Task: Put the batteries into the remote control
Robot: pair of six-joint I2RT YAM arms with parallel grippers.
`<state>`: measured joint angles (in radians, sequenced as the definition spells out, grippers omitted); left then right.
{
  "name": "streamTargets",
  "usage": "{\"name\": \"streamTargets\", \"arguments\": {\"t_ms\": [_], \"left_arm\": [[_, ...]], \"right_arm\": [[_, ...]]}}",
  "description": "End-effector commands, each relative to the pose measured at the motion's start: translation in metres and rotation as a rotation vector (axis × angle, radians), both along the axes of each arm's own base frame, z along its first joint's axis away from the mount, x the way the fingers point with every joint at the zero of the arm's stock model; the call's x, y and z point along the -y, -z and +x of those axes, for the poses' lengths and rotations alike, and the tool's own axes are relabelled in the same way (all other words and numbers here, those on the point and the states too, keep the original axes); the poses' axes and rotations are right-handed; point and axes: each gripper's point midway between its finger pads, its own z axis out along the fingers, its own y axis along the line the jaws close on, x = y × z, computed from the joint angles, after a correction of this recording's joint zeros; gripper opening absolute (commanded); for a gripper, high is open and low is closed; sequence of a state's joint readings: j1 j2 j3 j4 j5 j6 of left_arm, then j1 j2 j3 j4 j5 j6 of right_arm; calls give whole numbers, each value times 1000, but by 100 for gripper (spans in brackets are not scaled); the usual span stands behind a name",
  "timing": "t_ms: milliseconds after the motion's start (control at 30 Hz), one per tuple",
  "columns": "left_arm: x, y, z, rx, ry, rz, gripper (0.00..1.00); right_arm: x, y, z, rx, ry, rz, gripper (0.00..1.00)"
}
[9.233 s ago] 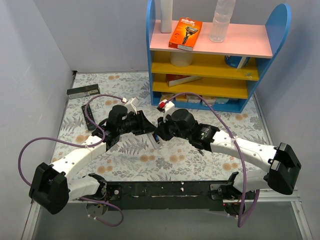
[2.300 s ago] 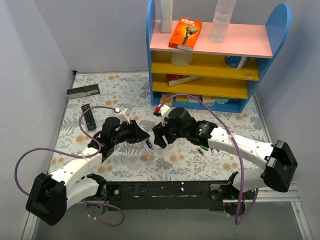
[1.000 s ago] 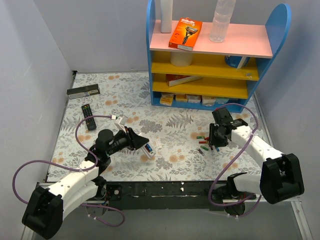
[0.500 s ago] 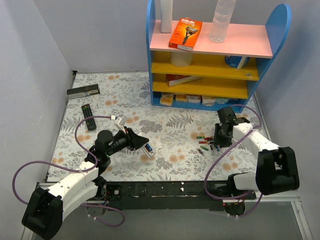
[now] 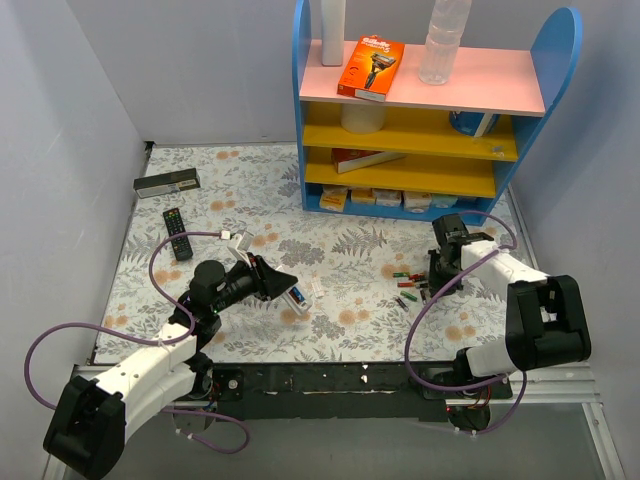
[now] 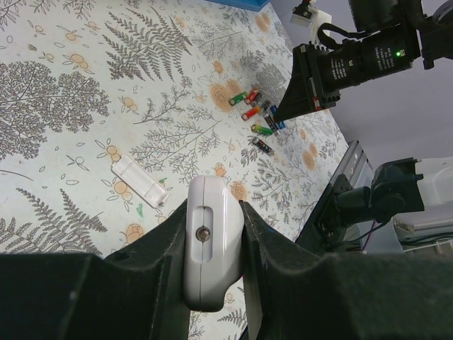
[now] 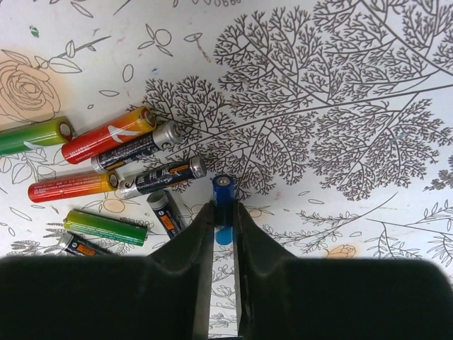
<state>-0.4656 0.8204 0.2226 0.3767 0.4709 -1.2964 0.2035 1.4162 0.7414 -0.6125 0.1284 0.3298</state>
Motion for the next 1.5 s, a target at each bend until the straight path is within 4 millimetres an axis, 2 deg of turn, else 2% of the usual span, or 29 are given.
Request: {"name": "streamTargets", "arguments": {"t_ms": [0, 100, 200, 300, 400, 433, 500, 533, 633, 767, 900, 1100, 1267, 1467], "left_arm": [[-2, -10, 3, 50, -11, -6, 0], [-2, -11, 4, 51, -13, -4, 0], [-3, -15, 6, 55, -24, -3, 0], [-7, -17, 15, 41, -76, 14, 0], [-15, -13, 22, 24, -136, 49, 0], [-17, -14, 24, 20, -147, 59, 0], [-22, -20, 28, 31, -189, 62, 0], [-24, -21, 29, 31, -202, 66, 0], [-32, -28, 31, 51, -246, 75, 0], [-41, -31, 32, 55, -293, 89, 0], [-45, -23, 32, 28, -315, 99, 0], [-44, -24, 32, 34, -314, 98, 0], [-43, -18, 32, 17, -309, 104, 0], [-42, -16, 33, 10, -305, 106, 0]], "right_arm": [[7, -1, 5, 17, 19, -22, 13], [8, -11, 7, 44, 39, -19, 2], [-3, -34, 18, 102, 48, 39, 1], [-33, -66, 36, 209, -13, 164, 1], [-67, -89, 49, 269, -74, 220, 1], [-82, -92, 48, 260, -103, 260, 1], [-111, -87, 45, 228, -163, 281, 1], [-124, -91, 51, 246, -172, 299, 1], [-161, -75, 50, 196, -231, 308, 1], [-179, -57, 52, 162, -256, 293, 1], [-184, -37, 46, 114, -271, 257, 2], [-168, -6, 27, 37, -248, 150, 4], [-157, -1, 17, 23, -223, 117, 8], [-155, -1, 10, 9, -235, 121, 26]]}}
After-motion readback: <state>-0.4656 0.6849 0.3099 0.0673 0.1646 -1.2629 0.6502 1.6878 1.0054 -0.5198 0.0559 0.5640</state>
